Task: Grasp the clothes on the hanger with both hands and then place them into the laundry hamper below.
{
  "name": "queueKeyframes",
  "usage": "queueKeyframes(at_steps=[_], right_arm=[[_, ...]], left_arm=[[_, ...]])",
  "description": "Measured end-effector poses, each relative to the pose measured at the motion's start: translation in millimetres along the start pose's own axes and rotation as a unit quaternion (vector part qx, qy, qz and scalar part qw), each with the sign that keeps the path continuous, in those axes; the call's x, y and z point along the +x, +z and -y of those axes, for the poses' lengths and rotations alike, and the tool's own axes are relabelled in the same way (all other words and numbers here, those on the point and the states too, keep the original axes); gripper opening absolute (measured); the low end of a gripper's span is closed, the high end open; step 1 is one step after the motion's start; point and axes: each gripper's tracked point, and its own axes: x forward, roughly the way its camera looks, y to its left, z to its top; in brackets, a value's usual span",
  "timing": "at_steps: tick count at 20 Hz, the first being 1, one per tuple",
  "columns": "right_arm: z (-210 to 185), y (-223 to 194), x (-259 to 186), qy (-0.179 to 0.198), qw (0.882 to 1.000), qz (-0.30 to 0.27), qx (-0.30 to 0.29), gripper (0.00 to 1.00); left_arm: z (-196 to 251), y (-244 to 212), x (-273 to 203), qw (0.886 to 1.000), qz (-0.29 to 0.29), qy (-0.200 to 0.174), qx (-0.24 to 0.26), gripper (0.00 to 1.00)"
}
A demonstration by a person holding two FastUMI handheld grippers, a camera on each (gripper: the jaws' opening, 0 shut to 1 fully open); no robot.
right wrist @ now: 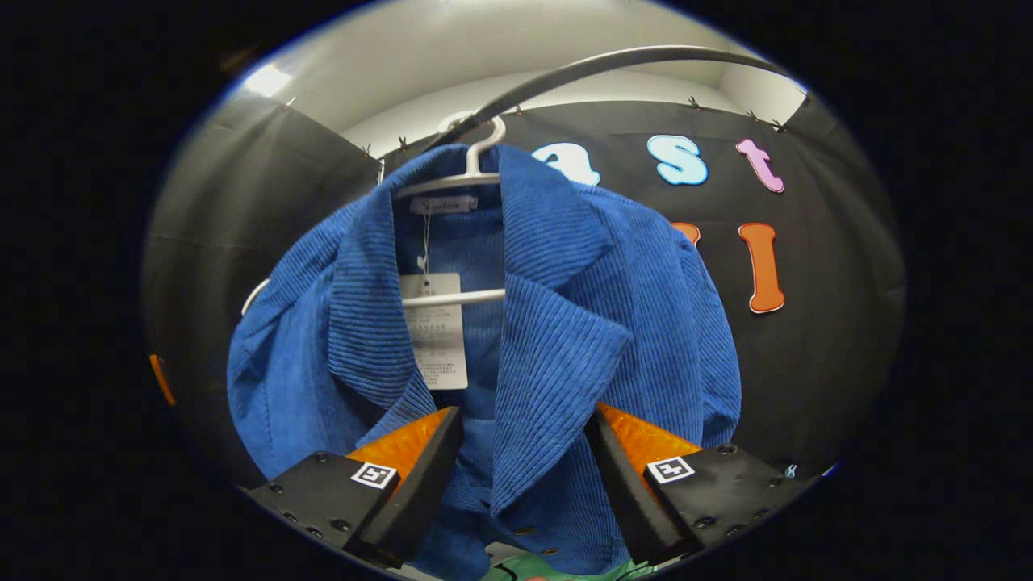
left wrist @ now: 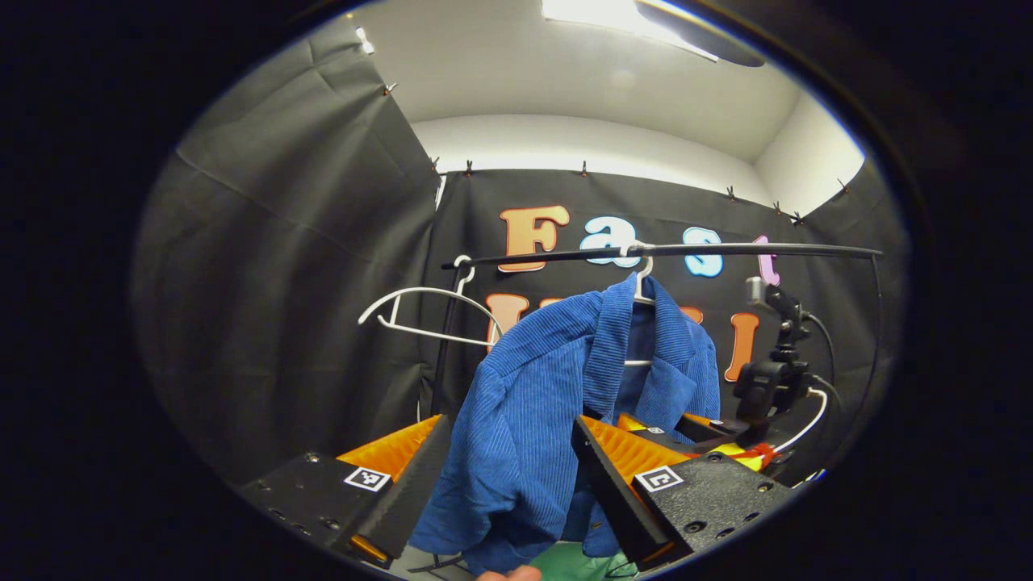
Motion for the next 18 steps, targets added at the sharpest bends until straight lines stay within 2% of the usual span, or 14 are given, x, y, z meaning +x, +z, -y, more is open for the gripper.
queueKeyframes(at_steps=[2,3,4,5,6,7,9,10,12,14,16,18], right_arm=[[18,-15,16,-0.034,0.999,-0.002,0.004,0.93],[31,-24,22,-0.044,0.999,-0.003,0.007,0.97],[45,-31,27,-0.051,0.999,-0.005,0.009,0.97],[59,-36,32,-0.055,0.998,-0.01,0.015,0.97],[72,-39,34,-0.054,0.998,-0.017,0.023,0.97],[85,-36,34,-0.051,0.998,-0.019,0.032,0.97],[109,-22,31,-0.035,0.998,-0.006,0.046,0.92],[120,-15,27,-0.026,0.998,-0.003,0.05,0.78],[135,3,16,0.01,0.998,0.005,0.061,0.48],[142,18,5,0.036,0.997,0.023,0.061,0.3],[153,33,-14,0.058,0.996,0.036,0.054,0.12],[152,48,-34,0.08,0.994,0.051,0.055,0.12]], left_arm=[[-3,1,2,1.0,0.002,0.008,-0.004,0.95],[-3,2,2,1.0,0.008,0.018,-0.005,0.99],[-2,2,0,0.999,0.013,0.029,-0.004,0.99],[2,1,-1,0.999,0.018,0.041,-0.002,0.92],[7,-1,-3,0.998,0.019,0.054,-0.003,0.95],[14,-5,-4,0.998,0.017,0.062,-0.005,0.92],[38,-13,-4,0.998,0.013,0.061,-0.015,0.92],[50,-20,-2,0.998,0.007,0.057,-0.019,0.95],[70,-30,3,0.999,-0.002,0.048,-0.026,0.92],[92,-41,9,0.999,-0.007,0.034,-0.034,0.95],[114,-58,19,0.999,-0.018,0.015,-0.039,0.92],[128,-72,31,0.999,-0.025,0.01,-0.039,0.92]])
